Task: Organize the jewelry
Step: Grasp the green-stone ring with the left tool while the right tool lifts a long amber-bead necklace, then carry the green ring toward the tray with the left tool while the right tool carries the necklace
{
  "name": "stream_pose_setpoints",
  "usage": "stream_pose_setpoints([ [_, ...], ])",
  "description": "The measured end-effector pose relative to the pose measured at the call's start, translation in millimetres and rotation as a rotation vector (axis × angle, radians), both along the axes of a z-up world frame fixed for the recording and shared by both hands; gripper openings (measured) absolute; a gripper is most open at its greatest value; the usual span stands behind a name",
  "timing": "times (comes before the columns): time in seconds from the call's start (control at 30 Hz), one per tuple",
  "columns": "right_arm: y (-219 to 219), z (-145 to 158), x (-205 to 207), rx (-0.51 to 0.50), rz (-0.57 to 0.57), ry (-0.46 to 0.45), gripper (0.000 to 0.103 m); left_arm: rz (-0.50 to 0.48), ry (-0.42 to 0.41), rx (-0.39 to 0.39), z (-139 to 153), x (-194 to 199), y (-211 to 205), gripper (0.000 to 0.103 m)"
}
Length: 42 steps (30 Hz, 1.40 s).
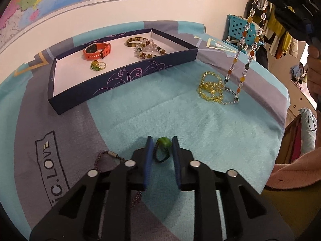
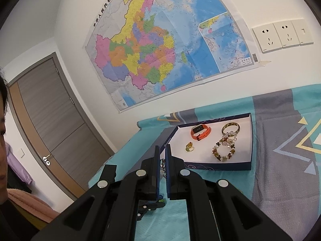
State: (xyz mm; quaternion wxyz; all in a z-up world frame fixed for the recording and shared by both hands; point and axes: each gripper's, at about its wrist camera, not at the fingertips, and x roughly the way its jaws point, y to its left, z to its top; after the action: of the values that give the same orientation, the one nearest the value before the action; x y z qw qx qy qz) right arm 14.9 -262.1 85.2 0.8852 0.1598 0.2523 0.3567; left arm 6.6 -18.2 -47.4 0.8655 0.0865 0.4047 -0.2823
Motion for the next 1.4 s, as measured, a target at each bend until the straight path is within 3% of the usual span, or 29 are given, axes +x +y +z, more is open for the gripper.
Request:
stream_pose_setpoints([
  [0.17,3.2,0.2,0.8,-0.002,0.006,-0.001,0.003,0.005,0.005,-0.014,1.0,-0.6,2.4,0.016],
  [0.47,7.6,1.9,2.2,0.007,0.01,-0.009,0.003,0.01,0.027,-0.124,11.8,3.2,13.3,0.015],
  [0.97,12.4,26.7,9.9,0.023,0.024,-0.074,0.002,0.016,-0.035,-0.164,40.6,15.9,15.9,0.015],
  [1.07,19.6,11.0,13.0,-0.087,0.009,-0.031,0.004,0.015,-0.036,-0.17,41.2,17.3,16.2,0.015],
  [1.2,28.9,-37.2,20.7,-0.238,-0.006,0.104,0.027,0.014,-0.023,-0.172,36.1,18.4,17.6,0.015],
  [1.33,37.7,-80.2,19.2,-0.373,-0.001,0.197,0.03,0.019,-0.005,-0.172,31.1,20.6,18.9,0.015],
  [1.4,41.1,-97.5,15.7,-0.433,-0.011,0.225,0.044,0.02,-0.001,-0.17,29.4,20.7,18.8,0.015],
])
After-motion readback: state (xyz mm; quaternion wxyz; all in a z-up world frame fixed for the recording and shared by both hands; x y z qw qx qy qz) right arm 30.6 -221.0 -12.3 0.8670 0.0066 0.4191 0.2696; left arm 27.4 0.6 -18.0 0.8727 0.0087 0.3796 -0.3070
